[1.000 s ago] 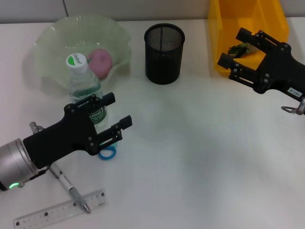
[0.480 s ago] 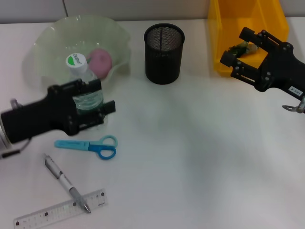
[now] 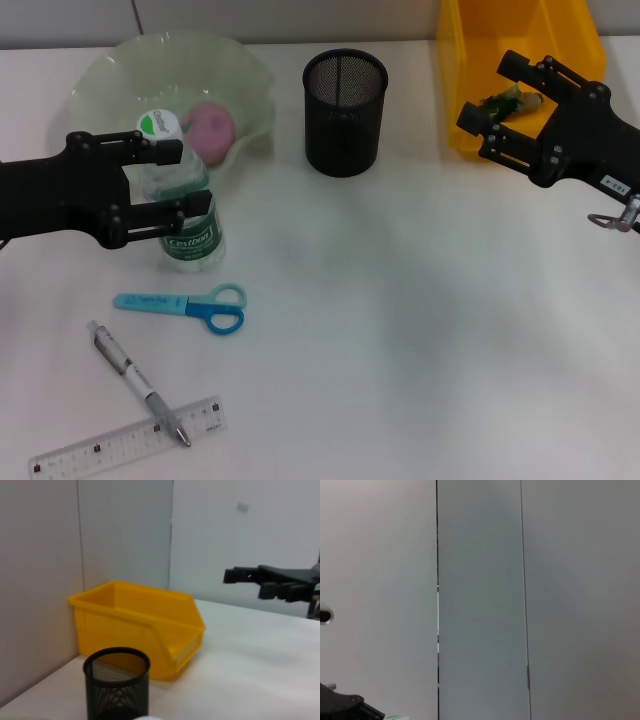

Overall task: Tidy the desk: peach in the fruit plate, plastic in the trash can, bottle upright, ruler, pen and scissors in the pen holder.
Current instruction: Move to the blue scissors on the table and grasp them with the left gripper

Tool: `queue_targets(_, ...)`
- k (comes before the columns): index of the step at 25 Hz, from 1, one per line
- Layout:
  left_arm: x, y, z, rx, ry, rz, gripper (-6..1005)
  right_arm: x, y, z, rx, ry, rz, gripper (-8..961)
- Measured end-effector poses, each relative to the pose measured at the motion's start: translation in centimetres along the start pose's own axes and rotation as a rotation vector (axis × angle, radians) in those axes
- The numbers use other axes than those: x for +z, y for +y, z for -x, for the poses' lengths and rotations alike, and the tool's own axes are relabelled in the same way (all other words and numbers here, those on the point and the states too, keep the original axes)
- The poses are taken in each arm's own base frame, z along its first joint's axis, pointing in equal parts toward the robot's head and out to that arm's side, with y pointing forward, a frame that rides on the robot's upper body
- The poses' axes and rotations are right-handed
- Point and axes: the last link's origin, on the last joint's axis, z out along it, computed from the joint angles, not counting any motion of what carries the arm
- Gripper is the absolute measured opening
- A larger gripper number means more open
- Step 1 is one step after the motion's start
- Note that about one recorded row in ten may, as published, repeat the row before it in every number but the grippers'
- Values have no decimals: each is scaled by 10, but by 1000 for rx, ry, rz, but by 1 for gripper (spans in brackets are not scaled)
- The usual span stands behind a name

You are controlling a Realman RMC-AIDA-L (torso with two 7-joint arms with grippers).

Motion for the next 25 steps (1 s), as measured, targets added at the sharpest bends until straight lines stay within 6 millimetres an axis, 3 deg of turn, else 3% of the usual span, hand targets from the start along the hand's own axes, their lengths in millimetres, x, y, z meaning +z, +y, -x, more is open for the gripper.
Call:
queue_targets(12,-6,13,8,-33,-35,55,658,4,-1,3,-49,-5,9,786)
queue_targets(25,-2,5,9,-24,-136,43,655,12,2,2,-17,-9,36,786)
